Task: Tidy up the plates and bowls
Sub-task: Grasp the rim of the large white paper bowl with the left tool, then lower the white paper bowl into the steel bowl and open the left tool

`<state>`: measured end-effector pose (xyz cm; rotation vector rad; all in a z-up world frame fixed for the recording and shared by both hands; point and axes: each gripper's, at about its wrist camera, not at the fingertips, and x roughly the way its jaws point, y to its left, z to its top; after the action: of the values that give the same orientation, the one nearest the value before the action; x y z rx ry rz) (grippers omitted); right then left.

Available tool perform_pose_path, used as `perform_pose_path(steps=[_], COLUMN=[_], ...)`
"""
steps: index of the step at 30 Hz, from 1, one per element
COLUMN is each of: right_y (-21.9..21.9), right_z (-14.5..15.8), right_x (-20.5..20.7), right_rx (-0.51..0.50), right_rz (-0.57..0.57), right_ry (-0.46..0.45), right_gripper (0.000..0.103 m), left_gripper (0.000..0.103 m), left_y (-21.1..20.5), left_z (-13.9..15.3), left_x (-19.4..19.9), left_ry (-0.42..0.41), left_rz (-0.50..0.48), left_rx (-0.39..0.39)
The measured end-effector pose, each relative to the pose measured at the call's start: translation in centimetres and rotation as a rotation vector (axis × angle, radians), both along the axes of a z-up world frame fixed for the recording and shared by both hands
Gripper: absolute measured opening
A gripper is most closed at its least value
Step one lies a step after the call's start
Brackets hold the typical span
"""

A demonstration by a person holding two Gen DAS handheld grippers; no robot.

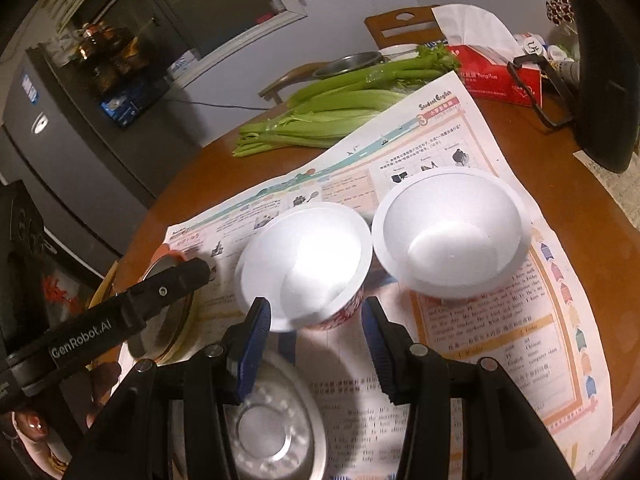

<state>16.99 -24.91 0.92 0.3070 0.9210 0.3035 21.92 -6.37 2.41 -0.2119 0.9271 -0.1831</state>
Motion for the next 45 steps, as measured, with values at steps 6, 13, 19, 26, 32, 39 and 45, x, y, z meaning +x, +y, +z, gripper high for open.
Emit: perform_pose_path(steps=[6,13,19,26,32,39,45], right_y=[0.7,1.7,2.4,3.2,3.7,3.9,4.1], right_z=[-1.0,-1.9,-2.0,-1.9,-1.4,0.6,3.0], right_x=[1.4,2.6,2.8,2.8,2.6,1.5,-0.5], right_rx=[-0.044,-0.094,-0.120,-0.145,-0.163,-0.168,-0.182], right_rz=[-0.001,0.014,0.038,0.066,0.072,0.076,0.092], right_ry=[0.015,0.021,0.006,-0.009,-0.028,-0.085,-0.157], right_gripper=[0.048,0.048,0.048,0.048,0.048,0.048,0.048], left_gripper=[0.047,0.047,0.046,0.040,0.040,0.040,0.040], left_y=[-0.9,-2.0,-2.2,-2.2,-2.1,-1.9,-1.5], left_z=[-1.3,-3.1,-4.3,-5.0,-3.7,-1.5,1.1], left_x=[2.4,4.5,5.5,5.8,5.2,3.6,1.0], left_ry=[0.043,0.088,0.129,0.152,0.114,0.062,-0.005], left_rz=[-0.029,-0.065,-0.087,-0.104,-0.102,-0.098,-0.090], left_rx=[0.000,0.018,-0.032,-0.070,-0.075,-0.071,-0.063])
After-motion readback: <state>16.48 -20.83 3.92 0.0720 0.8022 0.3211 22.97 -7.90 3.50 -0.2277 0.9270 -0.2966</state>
